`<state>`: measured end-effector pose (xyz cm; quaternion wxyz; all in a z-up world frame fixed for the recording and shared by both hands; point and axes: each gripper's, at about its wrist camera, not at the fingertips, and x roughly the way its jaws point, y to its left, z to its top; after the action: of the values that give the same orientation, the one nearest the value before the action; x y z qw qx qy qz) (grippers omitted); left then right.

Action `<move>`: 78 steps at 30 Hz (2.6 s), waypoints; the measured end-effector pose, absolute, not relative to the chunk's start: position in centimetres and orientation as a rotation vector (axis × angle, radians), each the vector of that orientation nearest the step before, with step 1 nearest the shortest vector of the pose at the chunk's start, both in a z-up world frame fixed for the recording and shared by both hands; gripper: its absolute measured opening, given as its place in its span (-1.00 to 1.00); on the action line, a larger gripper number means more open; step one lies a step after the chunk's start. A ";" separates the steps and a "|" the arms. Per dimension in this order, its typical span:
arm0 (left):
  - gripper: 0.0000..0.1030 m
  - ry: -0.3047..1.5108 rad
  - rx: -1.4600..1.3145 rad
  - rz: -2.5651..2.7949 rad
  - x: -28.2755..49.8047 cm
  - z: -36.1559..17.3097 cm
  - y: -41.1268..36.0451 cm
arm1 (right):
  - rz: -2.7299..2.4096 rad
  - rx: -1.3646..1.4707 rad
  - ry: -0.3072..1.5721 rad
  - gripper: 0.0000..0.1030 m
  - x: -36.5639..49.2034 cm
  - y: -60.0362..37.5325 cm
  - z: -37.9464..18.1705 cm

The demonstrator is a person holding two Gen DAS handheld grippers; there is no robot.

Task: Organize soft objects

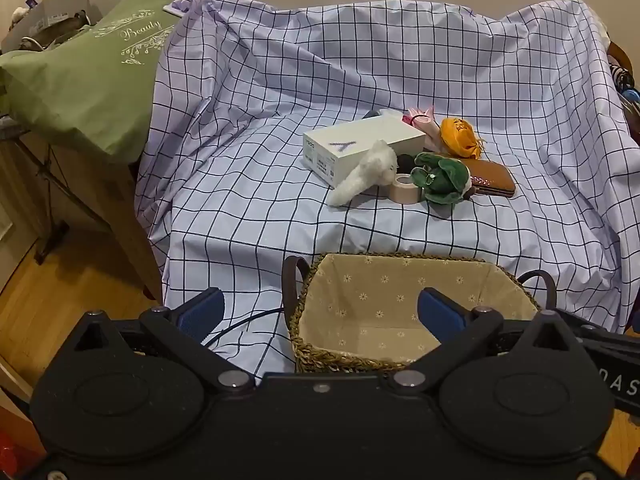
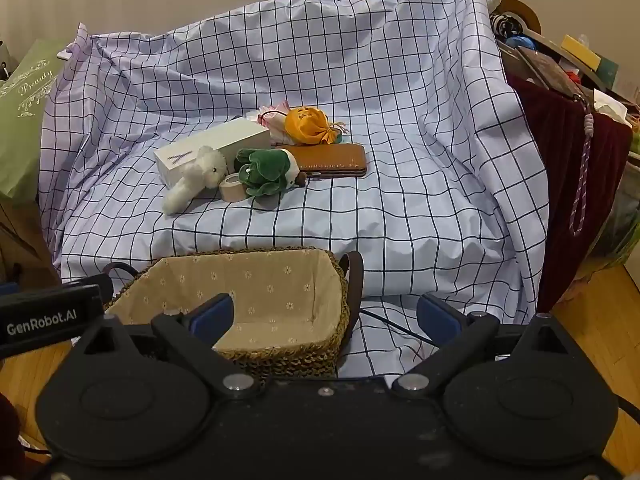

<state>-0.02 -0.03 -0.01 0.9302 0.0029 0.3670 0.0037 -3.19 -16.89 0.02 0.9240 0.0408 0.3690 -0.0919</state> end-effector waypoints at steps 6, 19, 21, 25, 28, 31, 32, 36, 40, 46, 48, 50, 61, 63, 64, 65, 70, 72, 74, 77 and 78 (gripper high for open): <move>0.94 0.753 0.003 0.005 -0.1 0.1 0.0 | -0.186 0.080 0.749 0.91 -3.0 -17.0 -0.3; 0.94 0.758 0.004 0.004 0.0 -0.2 -0.4 | -0.188 0.096 0.772 0.91 -3.1 -16.9 -0.4; 0.94 0.759 0.004 0.004 0.0 -0.2 -0.4 | -0.188 0.097 0.771 0.91 -3.1 -17.0 -0.3; 0.94 0.760 0.005 0.004 0.0 -0.2 -0.4 | -0.188 0.098 0.772 0.91 -3.1 -17.0 -0.3; 0.94 0.760 0.006 0.004 0.0 -0.2 -0.4 | -0.187 0.098 0.773 0.91 -3.1 -17.0 -0.3; 0.94 0.760 0.006 0.004 0.0 -0.2 -0.4 | -0.187 0.098 0.773 0.91 -3.1 -17.0 -0.3; 0.94 0.760 0.006 0.004 0.0 -0.2 -0.4 | -0.187 0.098 0.773 0.91 -3.1 -17.0 -0.3; 0.94 0.761 0.006 0.003 0.0 -0.2 -0.4 | -0.187 0.099 0.775 0.91 -3.1 -17.0 -0.3; 0.94 0.761 0.006 0.003 0.1 -0.2 -0.4 | -0.188 0.100 0.775 0.91 -3.1 -17.0 -0.3; 0.94 0.761 0.006 0.004 0.0 -0.2 -0.4 | -0.187 0.099 0.776 0.91 -3.1 -17.0 -0.3; 0.94 0.762 0.006 0.003 0.1 -0.2 -0.4 | -0.187 0.100 0.777 0.91 -3.1 -17.0 -0.3; 0.94 0.762 0.006 0.003 0.1 -0.2 -0.4 | -0.188 0.101 0.777 0.91 -3.1 -17.0 -0.3; 0.94 0.762 0.005 0.001 -0.2 -0.8 -0.3 | -0.187 0.101 0.779 0.92 -3.1 -17.0 -0.3; 0.94 0.762 0.004 0.001 -0.2 -0.8 -0.3 | -0.187 0.101 0.779 0.92 -3.1 -17.0 -0.3; 0.94 0.762 0.004 0.001 -0.2 -0.8 -0.3 | -0.187 0.101 0.779 0.92 -3.1 -17.0 -0.3; 0.94 0.763 0.004 0.001 -0.2 -0.8 -0.3 | -0.187 0.101 0.779 0.92 -3.1 -17.0 -0.3; 0.94 0.765 0.004 0.000 -0.3 -0.9 -0.3 | -0.187 0.102 0.780 0.92 -3.0 -17.0 -0.3; 0.93 0.766 0.003 -0.003 -0.4 -1.0 -0.4 | -0.187 0.102 0.780 0.92 -3.0 -17.0 -0.3; 0.93 0.765 0.002 -0.006 -0.5 -1.0 -0.5 | -0.187 0.102 0.781 0.92 -2.9 -17.0 -0.2; 0.93 0.768 -0.007 -0.018 -0.5 -1.0 -0.4 | -0.187 0.106 0.779 0.92 -3.2 -16.9 -0.6; 0.93 0.772 -0.011 -0.020 -0.4 -1.0 -0.3 | -0.188 0.107 0.780 0.92 -3.2 -16.9 -0.6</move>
<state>-0.43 -0.35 -0.98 0.9264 -0.0051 0.3765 -0.0096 -3.24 -16.94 -0.64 0.9192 0.0522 0.3794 -0.0913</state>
